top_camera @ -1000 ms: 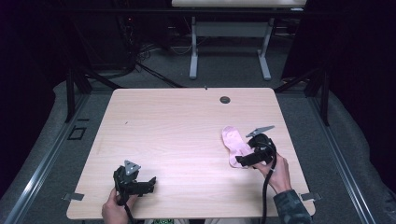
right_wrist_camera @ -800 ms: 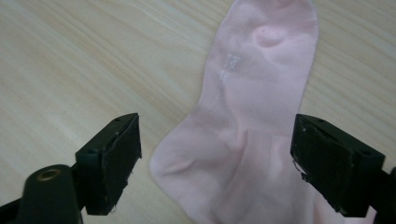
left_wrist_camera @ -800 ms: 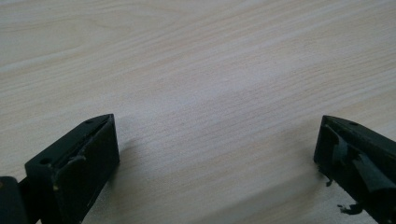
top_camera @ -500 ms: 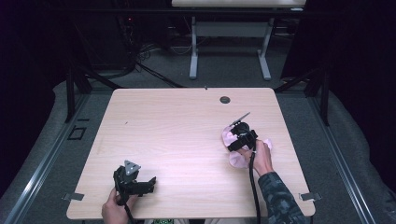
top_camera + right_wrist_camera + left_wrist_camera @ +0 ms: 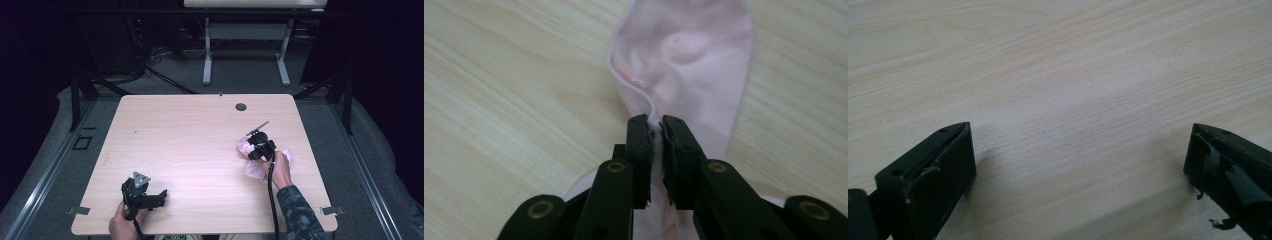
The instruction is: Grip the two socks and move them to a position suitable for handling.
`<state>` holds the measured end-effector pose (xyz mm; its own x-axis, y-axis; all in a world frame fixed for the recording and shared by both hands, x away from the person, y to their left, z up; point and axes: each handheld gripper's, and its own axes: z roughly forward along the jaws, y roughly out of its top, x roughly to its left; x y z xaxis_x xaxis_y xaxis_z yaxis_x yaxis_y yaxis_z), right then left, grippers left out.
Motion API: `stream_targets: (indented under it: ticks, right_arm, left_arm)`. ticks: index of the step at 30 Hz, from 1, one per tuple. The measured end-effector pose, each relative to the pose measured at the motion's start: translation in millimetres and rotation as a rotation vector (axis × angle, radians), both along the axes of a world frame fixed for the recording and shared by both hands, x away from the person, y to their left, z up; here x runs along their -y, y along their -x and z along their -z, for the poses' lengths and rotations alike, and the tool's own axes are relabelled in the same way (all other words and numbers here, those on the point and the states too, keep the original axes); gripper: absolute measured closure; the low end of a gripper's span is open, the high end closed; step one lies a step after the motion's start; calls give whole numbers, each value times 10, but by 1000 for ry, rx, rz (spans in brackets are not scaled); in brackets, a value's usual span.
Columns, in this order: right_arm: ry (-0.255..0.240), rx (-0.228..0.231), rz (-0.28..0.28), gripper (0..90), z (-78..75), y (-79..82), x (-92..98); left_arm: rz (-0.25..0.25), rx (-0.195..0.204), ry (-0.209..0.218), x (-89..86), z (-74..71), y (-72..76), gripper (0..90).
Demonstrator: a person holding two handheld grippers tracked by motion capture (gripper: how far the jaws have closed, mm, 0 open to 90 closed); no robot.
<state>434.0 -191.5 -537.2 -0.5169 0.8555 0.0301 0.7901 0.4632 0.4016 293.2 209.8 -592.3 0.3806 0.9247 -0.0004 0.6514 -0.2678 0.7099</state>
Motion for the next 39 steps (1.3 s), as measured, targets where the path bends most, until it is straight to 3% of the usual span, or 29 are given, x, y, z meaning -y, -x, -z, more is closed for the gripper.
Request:
stream_targets:
  ticks: [1, 10, 12, 13, 22, 29, 39]
  right_arm:
    - [0, 0, 0, 823, 0, 0, 0]
    - [-80, 96, -46, 827, -501, 333, -23]
    - [-75, 91, -60, 828, -542, 358, -25]
    - [-86, 107, -75, 827, -621, 448, -64]
    - [-112, 119, -177, 827, -790, 771, -326]
    - [-138, 82, -264, 825, -753, 1014, -546]
    - [-144, -13, -366, 822, -409, 1199, -856]
  left_arm:
    - [0, 0, 0, 0, 0, 0, 0]
    - [-1, 0, 1, 1, 1, 0, 0]
    - [-1, 2, 2, 1, 2, 0, 0]
    - [-1, 0, 1, 1, 1, 0, 0]
    - [-2, 3, 2, 2, 3, 1, 0]
    - [-2, 2, 1, 1, 2, 1, 0]
    - [-2, 2, 2, 1, 2, 2, 0]
